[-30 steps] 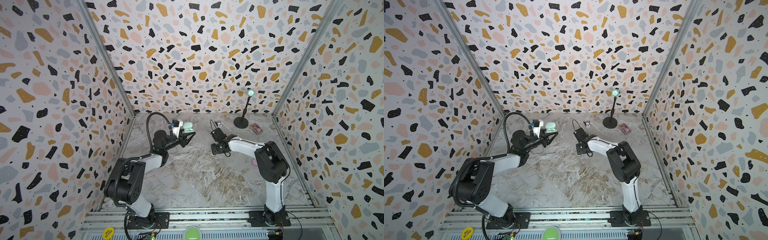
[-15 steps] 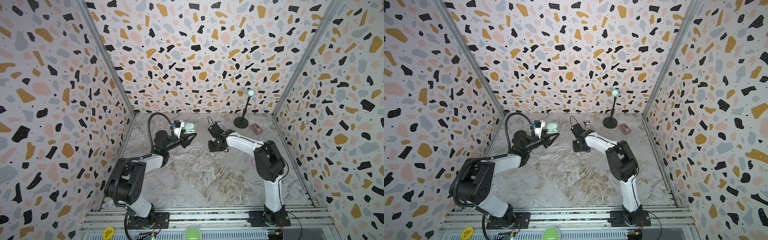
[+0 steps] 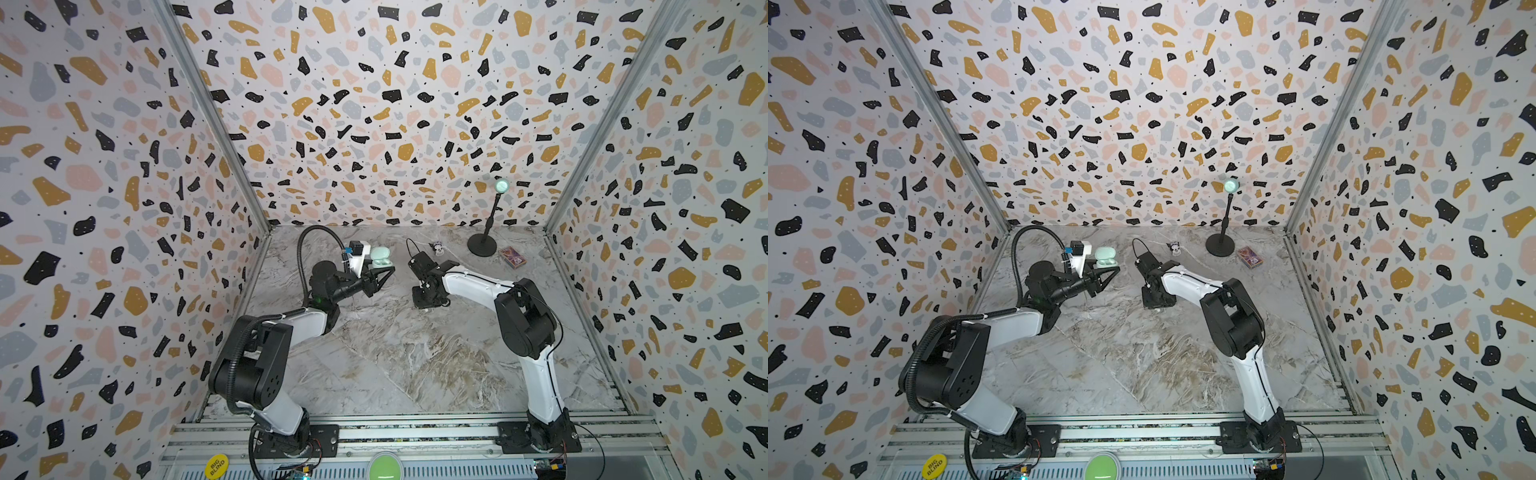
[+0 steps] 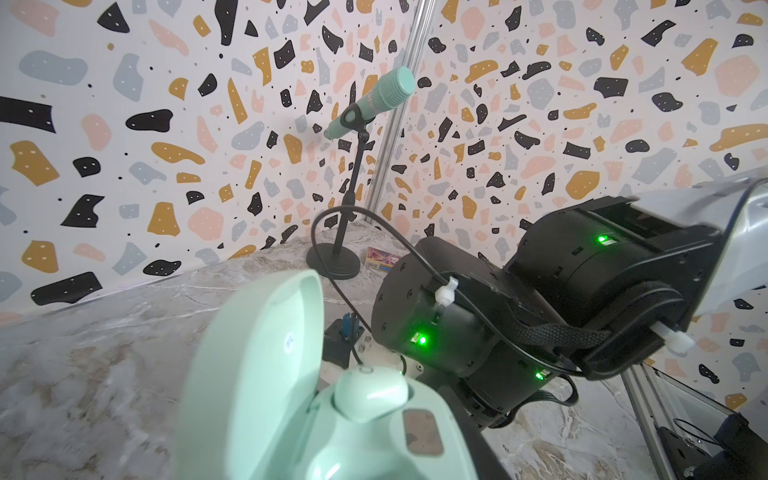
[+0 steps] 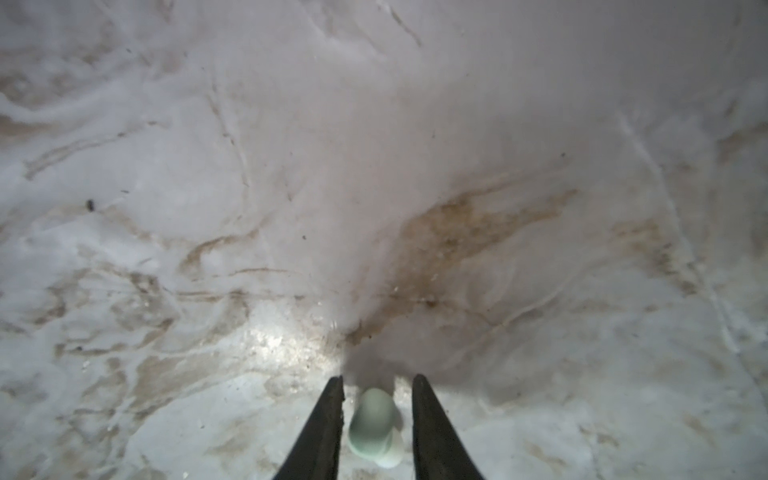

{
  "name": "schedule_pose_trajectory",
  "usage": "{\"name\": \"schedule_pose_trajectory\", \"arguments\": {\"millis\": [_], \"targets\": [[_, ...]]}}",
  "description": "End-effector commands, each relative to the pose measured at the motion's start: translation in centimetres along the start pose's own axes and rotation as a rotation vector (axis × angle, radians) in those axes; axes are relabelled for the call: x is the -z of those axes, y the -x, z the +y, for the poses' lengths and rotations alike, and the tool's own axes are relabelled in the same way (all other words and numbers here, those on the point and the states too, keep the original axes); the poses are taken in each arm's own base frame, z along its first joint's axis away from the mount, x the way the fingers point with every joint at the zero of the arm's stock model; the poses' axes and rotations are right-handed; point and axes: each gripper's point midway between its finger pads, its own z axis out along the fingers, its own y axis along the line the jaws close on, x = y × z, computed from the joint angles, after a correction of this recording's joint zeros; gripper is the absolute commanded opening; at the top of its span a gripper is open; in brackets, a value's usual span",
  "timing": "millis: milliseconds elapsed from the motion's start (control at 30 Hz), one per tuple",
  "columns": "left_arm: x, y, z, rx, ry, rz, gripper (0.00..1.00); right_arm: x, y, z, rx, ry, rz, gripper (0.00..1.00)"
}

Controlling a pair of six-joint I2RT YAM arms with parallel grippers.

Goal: Insert the wireless bluetooth earbuds into the charging case
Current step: 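Close the right gripper on the mint-green earbud and lift it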

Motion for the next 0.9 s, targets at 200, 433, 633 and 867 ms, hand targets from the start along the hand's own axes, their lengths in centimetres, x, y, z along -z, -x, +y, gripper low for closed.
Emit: {"name": "schedule_pose_trajectory", "arguments": {"millis": [200, 433, 633, 867], "targets": [[0.0, 0.7, -0.9, -0.038, -0.036, -0.022, 0.05, -0.2, -1.0, 0.0, 0.009, -0.040, 0.040, 0.23], [-0.1, 0.7, -0.9, -0.037, -0.037, -0.022, 0.05, -0.4, -1.8, -0.4, 0.007, -0.055, 0.055, 0.17], [-0.1, 0.8, -0.9, -0.036, -0.040, -0.022, 0.06, 0.1, -1.7, -0.3, 0.011, -0.048, 0.046, 0.14], [0.0, 0.8, -1.0, -0.037, -0.040, -0.023, 0.05, 0.2, -2.7, -0.7, 0.032, -0.057, 0.091, 0.20]]}}
